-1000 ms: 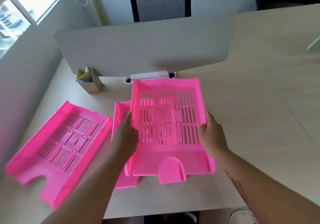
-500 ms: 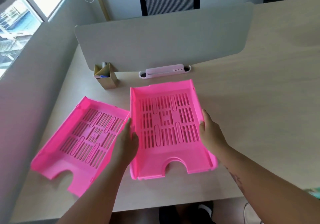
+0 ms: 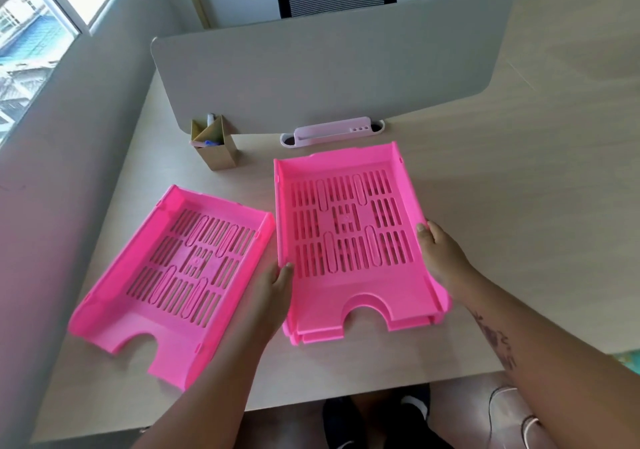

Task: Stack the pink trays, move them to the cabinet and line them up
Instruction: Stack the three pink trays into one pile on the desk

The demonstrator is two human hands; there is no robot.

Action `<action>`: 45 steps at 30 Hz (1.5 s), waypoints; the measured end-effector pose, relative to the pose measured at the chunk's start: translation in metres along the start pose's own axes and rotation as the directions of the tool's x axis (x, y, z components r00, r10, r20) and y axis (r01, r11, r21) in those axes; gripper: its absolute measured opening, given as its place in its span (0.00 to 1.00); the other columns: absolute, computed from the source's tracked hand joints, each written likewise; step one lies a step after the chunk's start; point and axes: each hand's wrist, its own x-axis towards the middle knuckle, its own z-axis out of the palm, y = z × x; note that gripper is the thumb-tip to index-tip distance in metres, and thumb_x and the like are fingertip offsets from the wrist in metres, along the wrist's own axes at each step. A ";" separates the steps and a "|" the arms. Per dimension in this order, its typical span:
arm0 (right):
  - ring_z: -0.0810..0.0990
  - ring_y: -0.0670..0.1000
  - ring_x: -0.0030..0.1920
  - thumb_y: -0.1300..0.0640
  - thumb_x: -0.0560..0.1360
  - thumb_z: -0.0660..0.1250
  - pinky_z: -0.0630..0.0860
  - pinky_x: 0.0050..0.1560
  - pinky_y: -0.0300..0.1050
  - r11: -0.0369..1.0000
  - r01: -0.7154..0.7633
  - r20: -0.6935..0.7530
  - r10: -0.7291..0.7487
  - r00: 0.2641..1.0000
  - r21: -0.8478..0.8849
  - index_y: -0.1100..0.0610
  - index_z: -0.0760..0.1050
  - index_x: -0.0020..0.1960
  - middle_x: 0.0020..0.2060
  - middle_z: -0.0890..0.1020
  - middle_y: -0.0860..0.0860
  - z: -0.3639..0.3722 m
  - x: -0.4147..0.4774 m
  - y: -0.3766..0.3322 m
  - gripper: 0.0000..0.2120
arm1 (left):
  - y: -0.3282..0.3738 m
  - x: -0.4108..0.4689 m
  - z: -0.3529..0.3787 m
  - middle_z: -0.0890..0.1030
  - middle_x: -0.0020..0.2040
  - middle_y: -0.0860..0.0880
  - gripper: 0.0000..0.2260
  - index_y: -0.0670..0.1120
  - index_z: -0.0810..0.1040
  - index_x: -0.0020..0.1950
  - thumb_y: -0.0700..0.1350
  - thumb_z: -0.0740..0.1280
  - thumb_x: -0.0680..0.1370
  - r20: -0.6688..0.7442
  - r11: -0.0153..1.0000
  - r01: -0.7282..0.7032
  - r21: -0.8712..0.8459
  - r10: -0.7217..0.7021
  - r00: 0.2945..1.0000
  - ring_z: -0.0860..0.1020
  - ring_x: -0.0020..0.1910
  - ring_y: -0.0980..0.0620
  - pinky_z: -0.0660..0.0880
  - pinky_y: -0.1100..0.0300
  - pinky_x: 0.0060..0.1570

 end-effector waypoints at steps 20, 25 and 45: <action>0.69 0.52 0.29 0.45 0.83 0.49 0.64 0.30 0.42 1.000 0.014 -0.110 -0.010 0.994 0.028 0.60 0.75 0.48 0.30 0.72 0.54 -0.015 0.034 0.009 0.23 | 0.015 0.026 0.034 0.82 0.47 0.41 0.15 0.40 0.78 0.55 0.44 0.53 0.83 -0.138 0.986 0.141 -0.091 -0.153 0.978 0.81 0.46 0.42 0.78 0.52 0.41; 0.79 0.58 0.42 0.43 0.83 0.46 0.73 0.42 0.47 0.998 -0.023 -0.027 0.025 0.999 0.056 0.58 0.75 0.62 0.43 0.81 0.60 -0.014 0.021 0.024 0.26 | 0.011 0.013 0.034 0.82 0.43 0.41 0.15 0.44 0.78 0.47 0.43 0.54 0.83 -0.185 0.983 0.172 -0.066 -0.182 0.966 0.80 0.41 0.43 0.79 0.52 0.39; 0.75 0.59 0.67 0.61 0.77 0.66 0.70 0.67 0.53 0.659 0.696 0.059 -0.713 0.699 -0.286 0.66 0.72 0.69 0.66 0.77 0.61 0.076 -0.042 -0.105 0.22 | -0.026 -0.021 -0.147 0.83 0.57 0.38 0.16 0.38 0.79 0.61 0.43 0.71 0.76 -0.463 0.724 0.063 0.686 0.369 0.806 0.81 0.53 0.43 0.77 0.50 0.53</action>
